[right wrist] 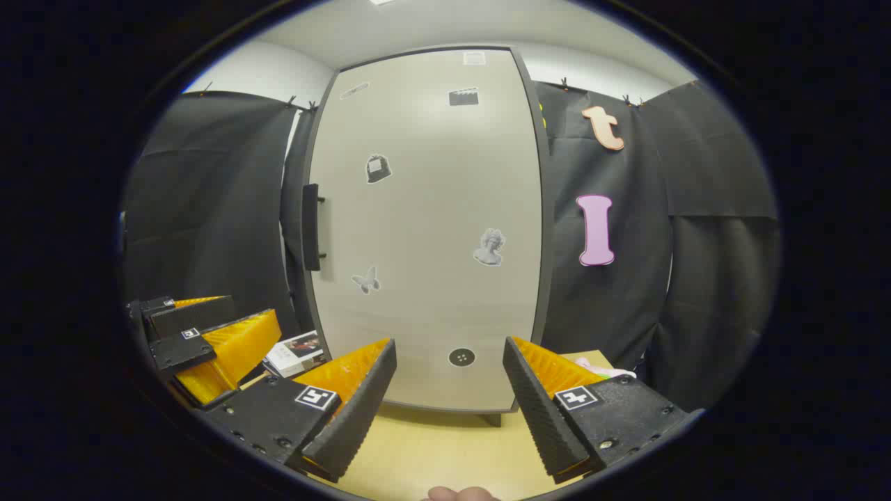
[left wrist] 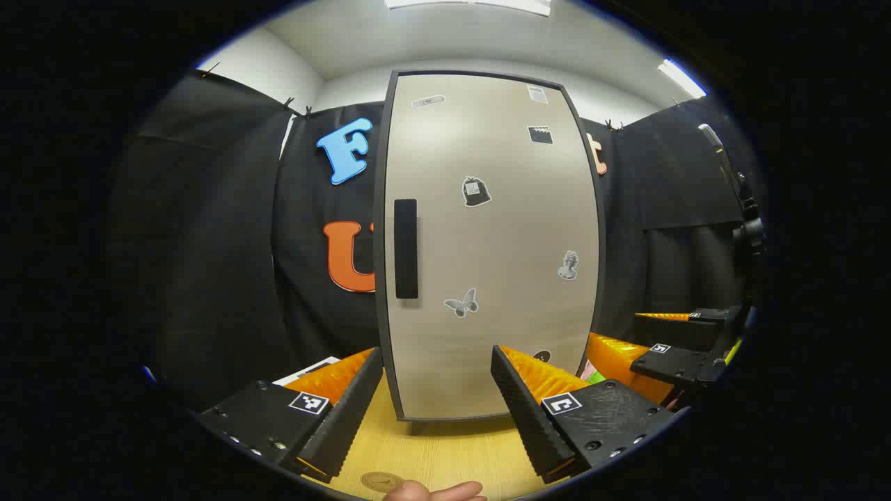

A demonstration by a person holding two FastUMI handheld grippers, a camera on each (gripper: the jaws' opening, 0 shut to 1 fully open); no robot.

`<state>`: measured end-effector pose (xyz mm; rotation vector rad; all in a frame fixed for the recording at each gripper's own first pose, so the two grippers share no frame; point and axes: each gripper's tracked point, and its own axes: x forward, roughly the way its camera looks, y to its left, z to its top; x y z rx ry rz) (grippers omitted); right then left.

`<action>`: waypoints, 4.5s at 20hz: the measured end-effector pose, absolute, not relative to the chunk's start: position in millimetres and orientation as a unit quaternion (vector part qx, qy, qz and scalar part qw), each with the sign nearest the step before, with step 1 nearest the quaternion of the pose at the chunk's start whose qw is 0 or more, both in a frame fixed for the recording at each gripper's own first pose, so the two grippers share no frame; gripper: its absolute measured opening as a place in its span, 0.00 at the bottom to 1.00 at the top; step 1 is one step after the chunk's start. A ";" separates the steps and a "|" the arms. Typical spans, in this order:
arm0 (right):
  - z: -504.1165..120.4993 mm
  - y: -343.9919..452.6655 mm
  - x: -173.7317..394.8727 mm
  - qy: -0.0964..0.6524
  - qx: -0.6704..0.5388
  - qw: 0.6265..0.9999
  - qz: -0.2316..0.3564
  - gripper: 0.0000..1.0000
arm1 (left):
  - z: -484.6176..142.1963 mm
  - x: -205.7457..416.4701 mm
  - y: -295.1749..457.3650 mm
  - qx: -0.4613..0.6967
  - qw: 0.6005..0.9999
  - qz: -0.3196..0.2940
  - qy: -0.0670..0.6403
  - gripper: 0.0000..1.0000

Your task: Open the cabinet door with the right hand, grasp the bottle in the cabinet with the left hand and place it on the coaster, then close the cabinet door with the right hand.

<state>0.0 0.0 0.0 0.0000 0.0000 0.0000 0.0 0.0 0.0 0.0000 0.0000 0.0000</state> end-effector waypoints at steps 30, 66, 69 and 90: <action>19.8 43.1 24.7 0.006 -0.002 0.997 0.080 0.99 | -9.7 -10.2 20.4 0.000 1.000 0.013 0.003 0.95; 65.5 213.0 161.7 -0.009 -0.081 0.985 0.155 0.28 | -88.1 -178.0 210.9 -0.013 0.967 0.240 0.088 0.97; 64.9 213.0 151.7 -0.007 -0.078 0.982 0.174 0.29 | -86.0 -173.4 205.3 -0.013 0.970 0.228 0.082 0.97; 62.8 183.4 112.7 0.003 -0.062 0.958 0.279 0.27 | -59.2 -81.6 130.2 -0.011 0.993 0.109 0.051 0.97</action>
